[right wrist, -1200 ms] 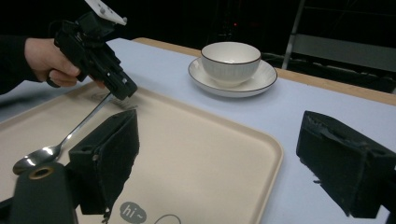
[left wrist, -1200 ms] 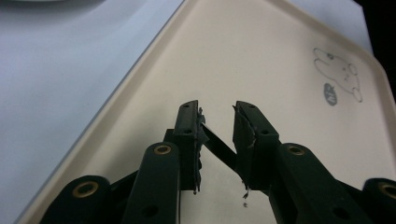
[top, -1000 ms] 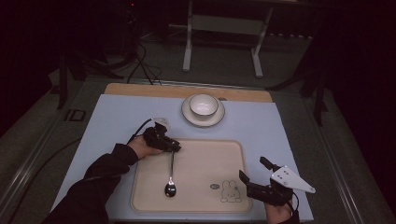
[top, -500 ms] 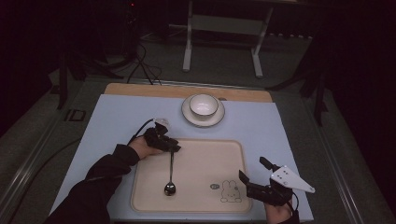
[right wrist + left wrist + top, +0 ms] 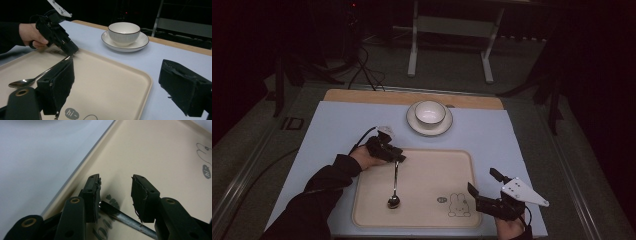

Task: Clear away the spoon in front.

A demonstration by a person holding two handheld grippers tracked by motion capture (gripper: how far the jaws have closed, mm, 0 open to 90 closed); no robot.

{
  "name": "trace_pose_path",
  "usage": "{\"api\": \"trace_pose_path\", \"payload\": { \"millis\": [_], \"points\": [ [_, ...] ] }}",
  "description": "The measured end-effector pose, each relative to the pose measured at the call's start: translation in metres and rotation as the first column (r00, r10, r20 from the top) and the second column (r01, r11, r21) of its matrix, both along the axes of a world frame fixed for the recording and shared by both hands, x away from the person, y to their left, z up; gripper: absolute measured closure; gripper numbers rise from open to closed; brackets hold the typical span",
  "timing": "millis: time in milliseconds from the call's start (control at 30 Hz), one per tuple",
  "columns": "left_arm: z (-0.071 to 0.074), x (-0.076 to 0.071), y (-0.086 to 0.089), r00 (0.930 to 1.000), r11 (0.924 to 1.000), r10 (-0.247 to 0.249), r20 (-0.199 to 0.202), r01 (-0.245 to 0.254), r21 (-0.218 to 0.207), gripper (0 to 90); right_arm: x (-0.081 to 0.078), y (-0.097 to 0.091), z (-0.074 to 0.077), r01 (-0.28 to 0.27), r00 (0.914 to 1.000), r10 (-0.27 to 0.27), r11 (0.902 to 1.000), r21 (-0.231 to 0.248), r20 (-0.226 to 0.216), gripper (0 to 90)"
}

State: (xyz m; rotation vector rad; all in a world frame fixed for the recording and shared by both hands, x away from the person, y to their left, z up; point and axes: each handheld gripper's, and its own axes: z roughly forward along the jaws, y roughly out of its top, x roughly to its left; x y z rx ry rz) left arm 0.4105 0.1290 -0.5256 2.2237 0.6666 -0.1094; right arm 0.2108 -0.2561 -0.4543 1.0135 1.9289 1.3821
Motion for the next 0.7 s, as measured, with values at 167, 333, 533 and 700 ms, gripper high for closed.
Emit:
{"api": "trace_pose_path", "payload": {
  "millis": [167,333,533,700],
  "points": [
    [0.008,-0.006,-0.001,0.9997,0.9996,-0.018,0.014,0.018,-0.02,59.2,0.001,0.0,0.0,0.0,1.0,0.0,1.0,-0.001,-0.001,13.2],
    [0.017,-0.011,-0.001,0.9997,0.9991,-0.017,0.015,0.018,-0.039,59.3,0.001,0.0,0.0,0.004,1.0,-0.004,1.0,0.004,-0.003,12.6],
    [0.034,-0.019,-0.002,0.9993,0.9927,-0.031,0.021,0.033,-0.116,43.1,0.001,-0.001,0.0,0.005,1.0,-0.005,1.0,0.008,-0.003,12.2],
    [0.048,-0.024,0.0,0.9993,0.9789,-0.028,0.026,0.032,-0.202,23.6,0.0,-0.001,0.0,0.008,1.0,-0.008,1.0,0.006,0.0,12.1]
  ]
}}
